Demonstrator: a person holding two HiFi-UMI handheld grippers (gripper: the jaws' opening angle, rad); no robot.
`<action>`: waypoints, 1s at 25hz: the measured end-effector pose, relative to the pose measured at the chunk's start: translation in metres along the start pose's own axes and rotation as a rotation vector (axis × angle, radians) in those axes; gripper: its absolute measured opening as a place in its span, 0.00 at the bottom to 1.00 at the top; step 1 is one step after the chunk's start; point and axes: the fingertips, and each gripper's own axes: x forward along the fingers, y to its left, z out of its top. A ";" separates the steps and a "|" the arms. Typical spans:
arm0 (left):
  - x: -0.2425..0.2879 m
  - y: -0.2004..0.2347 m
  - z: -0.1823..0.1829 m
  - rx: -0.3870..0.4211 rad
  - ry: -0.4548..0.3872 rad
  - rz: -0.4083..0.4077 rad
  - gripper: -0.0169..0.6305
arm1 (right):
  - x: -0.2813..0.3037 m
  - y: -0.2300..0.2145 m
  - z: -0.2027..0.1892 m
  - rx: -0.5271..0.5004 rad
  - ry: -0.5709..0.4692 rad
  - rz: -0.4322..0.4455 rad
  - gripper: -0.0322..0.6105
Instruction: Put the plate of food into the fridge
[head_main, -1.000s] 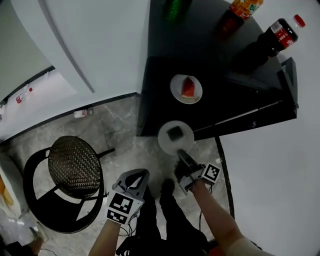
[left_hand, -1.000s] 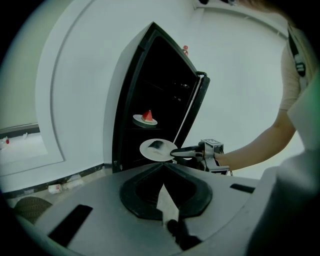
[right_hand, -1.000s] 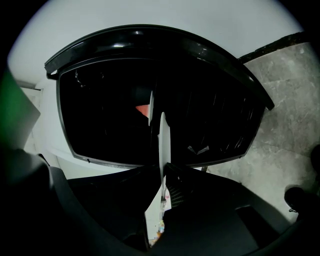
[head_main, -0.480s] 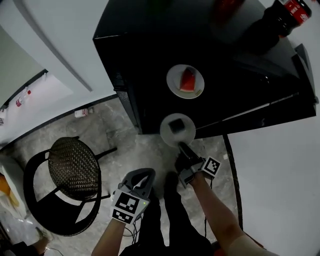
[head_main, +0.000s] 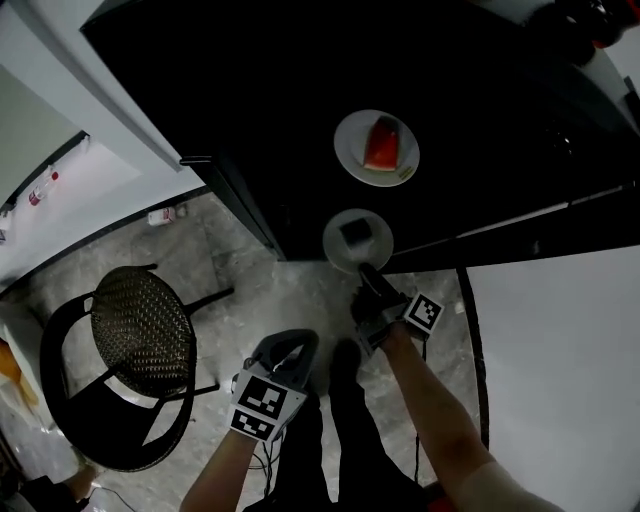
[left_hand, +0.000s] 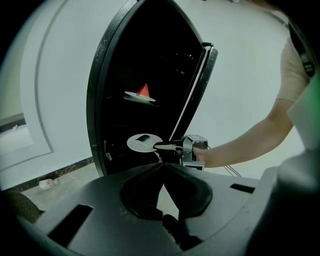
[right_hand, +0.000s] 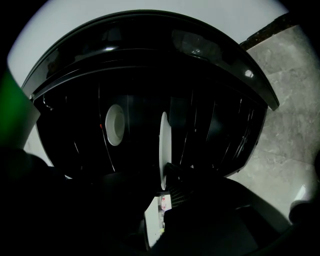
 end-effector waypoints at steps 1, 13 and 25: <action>0.002 -0.001 -0.003 -0.004 0.005 -0.002 0.04 | 0.002 -0.002 0.002 -0.013 0.009 -0.003 0.10; 0.007 0.014 -0.008 -0.013 0.013 0.025 0.04 | 0.035 0.003 0.029 -0.058 0.043 0.003 0.10; 0.024 0.024 -0.009 -0.022 -0.011 0.021 0.04 | 0.071 -0.008 0.039 0.008 0.021 -0.013 0.10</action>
